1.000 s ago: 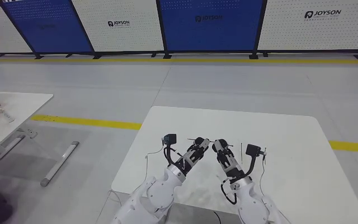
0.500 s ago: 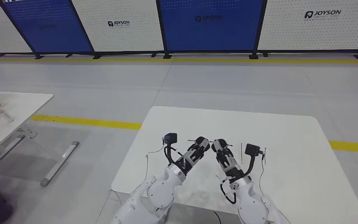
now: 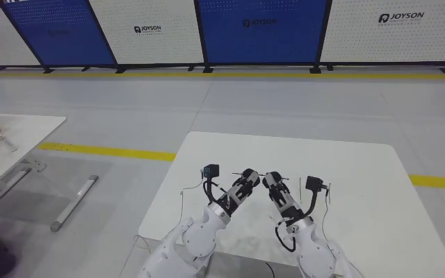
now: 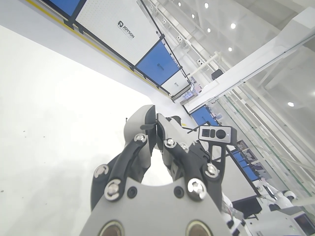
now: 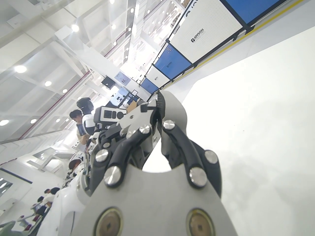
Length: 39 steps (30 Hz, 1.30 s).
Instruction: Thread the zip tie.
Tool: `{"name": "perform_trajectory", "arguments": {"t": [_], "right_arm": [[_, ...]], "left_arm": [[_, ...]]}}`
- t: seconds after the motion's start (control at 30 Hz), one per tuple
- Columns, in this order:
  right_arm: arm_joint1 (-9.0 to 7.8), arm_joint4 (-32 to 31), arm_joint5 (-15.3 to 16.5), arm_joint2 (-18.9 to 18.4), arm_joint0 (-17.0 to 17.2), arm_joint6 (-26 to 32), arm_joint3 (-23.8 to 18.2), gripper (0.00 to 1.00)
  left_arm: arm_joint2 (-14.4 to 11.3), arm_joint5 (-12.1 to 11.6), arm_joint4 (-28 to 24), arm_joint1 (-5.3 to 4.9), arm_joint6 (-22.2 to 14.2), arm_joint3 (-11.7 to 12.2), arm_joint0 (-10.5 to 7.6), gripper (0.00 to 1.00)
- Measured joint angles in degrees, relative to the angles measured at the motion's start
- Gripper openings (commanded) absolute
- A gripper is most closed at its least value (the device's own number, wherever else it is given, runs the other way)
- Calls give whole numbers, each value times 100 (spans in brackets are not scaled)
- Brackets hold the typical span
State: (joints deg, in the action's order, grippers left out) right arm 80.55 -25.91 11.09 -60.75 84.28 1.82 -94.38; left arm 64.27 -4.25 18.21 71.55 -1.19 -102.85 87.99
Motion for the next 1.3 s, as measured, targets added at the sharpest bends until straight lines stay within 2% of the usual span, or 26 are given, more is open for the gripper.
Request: {"name": "perform_trajectory", "arguments": {"t": [0.23, 0.3, 0.33, 0.37, 1.0, 1.3], "right_arm": [[-8, -65, 44, -45, 98, -190, -75, 35], [-10, -107, 54, -56, 125, -262, -87, 20], [-11, -115, 60, -59, 135, -285, -91, 5], [-11, -116, 68, -64, 143, -307, -96, 0], [-5, -213, -4, -53, 85, -306, -76, 0], [-13, -126, 84, -51, 40, -70, -44, 0]], "left_arm": [[-21, 71, 36, 6, 31, 17, -15, 0], [-24, 85, 36, 8, 37, 18, -20, 0], [-24, 90, 38, 8, 39, 18, -21, 0], [-24, 93, 40, 8, 41, 18, -22, 0], [-40, -4, -13, 8, -1, -74, 15, 0], [-30, -20, -17, 4, -15, -89, 36, 0]]}}
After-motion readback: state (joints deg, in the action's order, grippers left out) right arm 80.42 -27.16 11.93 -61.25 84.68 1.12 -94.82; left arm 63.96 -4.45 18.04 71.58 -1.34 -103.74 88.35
